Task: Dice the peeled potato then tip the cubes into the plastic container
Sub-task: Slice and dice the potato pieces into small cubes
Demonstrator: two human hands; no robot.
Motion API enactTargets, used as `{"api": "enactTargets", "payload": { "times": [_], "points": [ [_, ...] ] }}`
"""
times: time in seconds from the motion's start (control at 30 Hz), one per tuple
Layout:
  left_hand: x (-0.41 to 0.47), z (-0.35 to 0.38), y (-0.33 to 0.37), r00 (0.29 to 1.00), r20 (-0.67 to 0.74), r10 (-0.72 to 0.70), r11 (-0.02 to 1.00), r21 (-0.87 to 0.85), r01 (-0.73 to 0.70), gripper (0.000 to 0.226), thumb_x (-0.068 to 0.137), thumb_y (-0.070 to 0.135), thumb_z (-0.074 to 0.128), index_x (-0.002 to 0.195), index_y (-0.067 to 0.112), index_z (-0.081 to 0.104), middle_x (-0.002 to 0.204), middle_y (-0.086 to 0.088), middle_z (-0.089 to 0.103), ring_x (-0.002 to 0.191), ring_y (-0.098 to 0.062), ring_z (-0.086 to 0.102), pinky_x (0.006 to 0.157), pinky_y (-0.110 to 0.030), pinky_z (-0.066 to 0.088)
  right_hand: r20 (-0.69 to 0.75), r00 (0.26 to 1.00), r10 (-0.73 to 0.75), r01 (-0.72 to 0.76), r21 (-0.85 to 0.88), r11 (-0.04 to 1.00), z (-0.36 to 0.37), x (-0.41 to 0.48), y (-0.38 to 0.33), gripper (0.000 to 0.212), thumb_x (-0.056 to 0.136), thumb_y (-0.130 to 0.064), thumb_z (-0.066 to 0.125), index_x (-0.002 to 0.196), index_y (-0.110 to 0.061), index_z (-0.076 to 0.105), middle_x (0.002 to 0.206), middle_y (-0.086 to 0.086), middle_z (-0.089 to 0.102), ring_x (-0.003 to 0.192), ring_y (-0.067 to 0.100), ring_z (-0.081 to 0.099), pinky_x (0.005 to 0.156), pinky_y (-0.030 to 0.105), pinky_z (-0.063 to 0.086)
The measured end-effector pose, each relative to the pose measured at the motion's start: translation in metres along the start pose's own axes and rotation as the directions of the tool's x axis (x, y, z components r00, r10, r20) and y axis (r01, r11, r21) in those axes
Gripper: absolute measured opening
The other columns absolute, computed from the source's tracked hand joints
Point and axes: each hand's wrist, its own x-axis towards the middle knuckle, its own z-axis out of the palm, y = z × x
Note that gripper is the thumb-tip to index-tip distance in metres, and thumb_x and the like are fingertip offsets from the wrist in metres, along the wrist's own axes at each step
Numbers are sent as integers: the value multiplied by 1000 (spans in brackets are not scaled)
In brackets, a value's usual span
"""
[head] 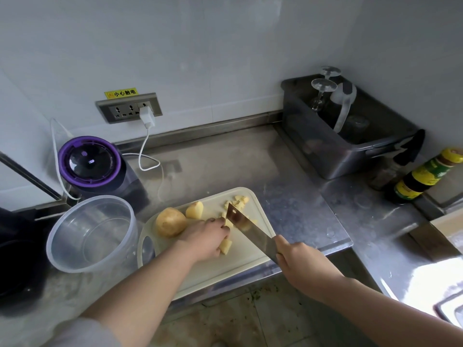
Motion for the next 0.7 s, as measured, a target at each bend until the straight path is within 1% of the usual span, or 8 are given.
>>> {"api": "enactTargets", "payload": {
  "times": [0.13,0.2,0.27,0.37,0.47,0.53,0.57,0.7],
  "points": [
    [4,-4,1,1000,22,-19,998,-52,20,32,86,32,59,115,20,53,124,-2,50,113,-25,54,78,-33,44,22,1000,14,-15,1,1000,-1,0,-3,23,105,-21,33,128,-19,37,94,2,60,70,15,58,65,26,50],
    [3,-4,3,998,26,-53,996,-69,54,32,84,37,60,111,19,54,119,-1,55,106,-26,58,75,-32,45,22,1000,16,-16,8,1000,-1,1,-3,25,106,-21,34,130,-19,36,94,1,58,64,10,54,58,19,46],
    [0,1,5,994,27,-110,989,-99,112,33,83,42,59,106,19,55,112,-1,58,98,-25,60,76,-34,51,16,1000,16,-17,16,1000,-2,2,-4,27,106,-22,35,132,-19,36,89,-4,51,57,3,45,49,13,35],
    [-3,14,14,967,-4,-254,937,-251,245,30,83,45,60,99,19,56,106,1,61,91,-20,59,72,-31,49,12,1000,27,-27,13,1000,-1,3,-4,28,106,-22,35,133,-18,35,87,-5,48,55,2,43,45,13,30],
    [-2,25,25,926,-16,-377,839,-430,334,40,85,44,62,110,13,54,115,-2,57,103,-20,56,79,-30,45,26,999,33,-34,7,999,3,2,-4,27,105,-22,35,132,-19,35,94,-1,58,62,7,52,52,13,39],
    [-6,31,27,918,-55,-393,798,-517,311,46,85,42,65,120,16,51,123,-1,50,110,-20,54,87,-31,48,37,998,42,-43,3,999,4,0,-4,26,105,-22,34,130,-19,36,100,3,62,68,13,55,59,21,46],
    [-9,33,26,927,-81,-367,795,-545,267,48,85,39,67,125,18,49,127,1,46,112,-19,53,91,-32,48,36,998,44,-44,4,999,5,0,-4,24,105,-22,34,129,-19,37,95,2,61,66,13,55,57,21,45],
    [-16,34,19,971,-145,-188,879,-467,101,44,90,25,63,132,24,51,136,5,36,117,-20,49,100,-31,43,10,999,40,-40,-3,999,7,-1,-2,20,105,-21,33,124,-18,38,70,-9,40,53,5,42,45,19,28]
  ]
}}
